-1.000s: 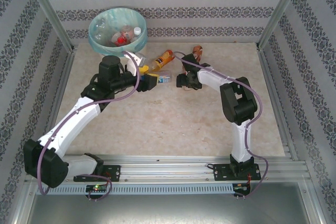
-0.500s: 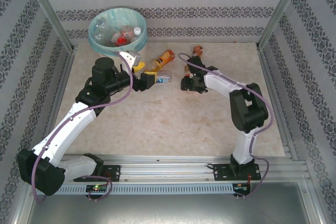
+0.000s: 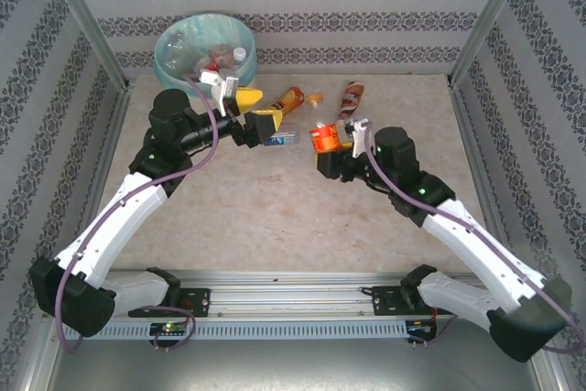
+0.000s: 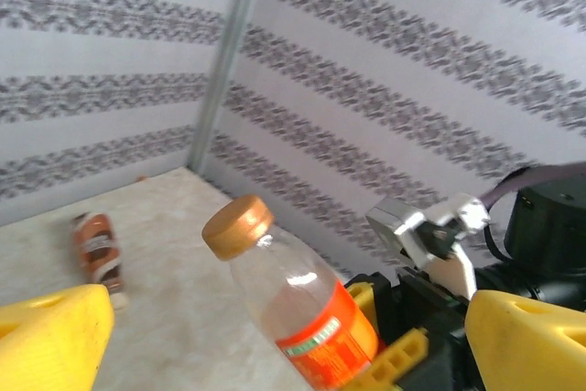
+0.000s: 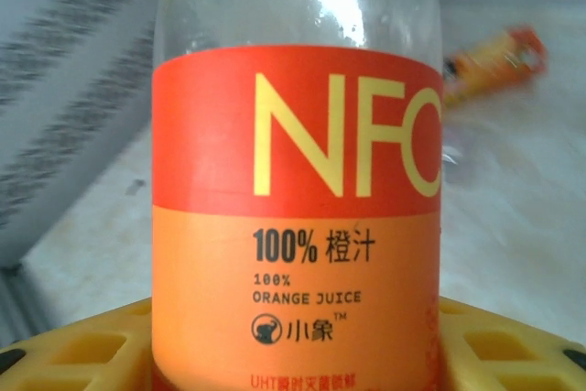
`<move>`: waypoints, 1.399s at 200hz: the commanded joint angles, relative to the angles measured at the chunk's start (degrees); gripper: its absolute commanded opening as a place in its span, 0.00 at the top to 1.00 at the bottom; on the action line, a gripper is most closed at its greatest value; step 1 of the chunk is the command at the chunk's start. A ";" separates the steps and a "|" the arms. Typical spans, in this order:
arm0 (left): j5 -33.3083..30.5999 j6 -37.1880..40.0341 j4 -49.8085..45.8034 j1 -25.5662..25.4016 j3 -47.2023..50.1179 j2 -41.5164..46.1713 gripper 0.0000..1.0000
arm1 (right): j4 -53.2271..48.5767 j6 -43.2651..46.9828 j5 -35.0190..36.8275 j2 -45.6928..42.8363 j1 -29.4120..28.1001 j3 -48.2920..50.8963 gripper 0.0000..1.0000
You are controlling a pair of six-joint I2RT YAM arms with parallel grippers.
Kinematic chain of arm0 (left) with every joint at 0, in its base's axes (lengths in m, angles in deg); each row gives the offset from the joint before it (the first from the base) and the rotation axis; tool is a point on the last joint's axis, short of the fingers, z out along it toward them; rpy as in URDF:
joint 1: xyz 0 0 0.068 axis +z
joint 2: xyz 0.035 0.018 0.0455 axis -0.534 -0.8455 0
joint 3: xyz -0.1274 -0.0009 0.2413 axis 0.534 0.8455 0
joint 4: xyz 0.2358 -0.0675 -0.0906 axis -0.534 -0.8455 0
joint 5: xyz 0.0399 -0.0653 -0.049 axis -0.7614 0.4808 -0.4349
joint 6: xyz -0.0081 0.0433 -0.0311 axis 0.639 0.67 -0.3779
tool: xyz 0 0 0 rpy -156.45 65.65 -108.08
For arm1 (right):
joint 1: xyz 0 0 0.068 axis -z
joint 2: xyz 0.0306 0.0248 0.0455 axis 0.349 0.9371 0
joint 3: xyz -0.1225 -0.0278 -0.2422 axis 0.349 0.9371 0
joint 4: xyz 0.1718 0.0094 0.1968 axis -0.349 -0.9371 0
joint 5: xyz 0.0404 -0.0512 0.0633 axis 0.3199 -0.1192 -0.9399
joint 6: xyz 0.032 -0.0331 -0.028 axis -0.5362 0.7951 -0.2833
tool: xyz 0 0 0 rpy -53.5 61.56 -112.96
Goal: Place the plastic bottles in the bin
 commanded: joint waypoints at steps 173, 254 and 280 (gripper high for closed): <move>18.46 -17.47 21.83 -0.20 -0.88 -3.04 0.31 | 16.47 13.28 -7.99 -3.69 -10.97 0.11 0.45; 15.93 -16.40 23.01 -0.20 0.78 -1.11 0.68 | 16.64 13.83 -4.90 -2.59 -12.01 -0.65 0.28; 11.69 -12.75 20.01 -0.22 -0.33 0.43 0.77 | 16.11 13.88 3.53 -3.21 -12.39 -0.50 0.10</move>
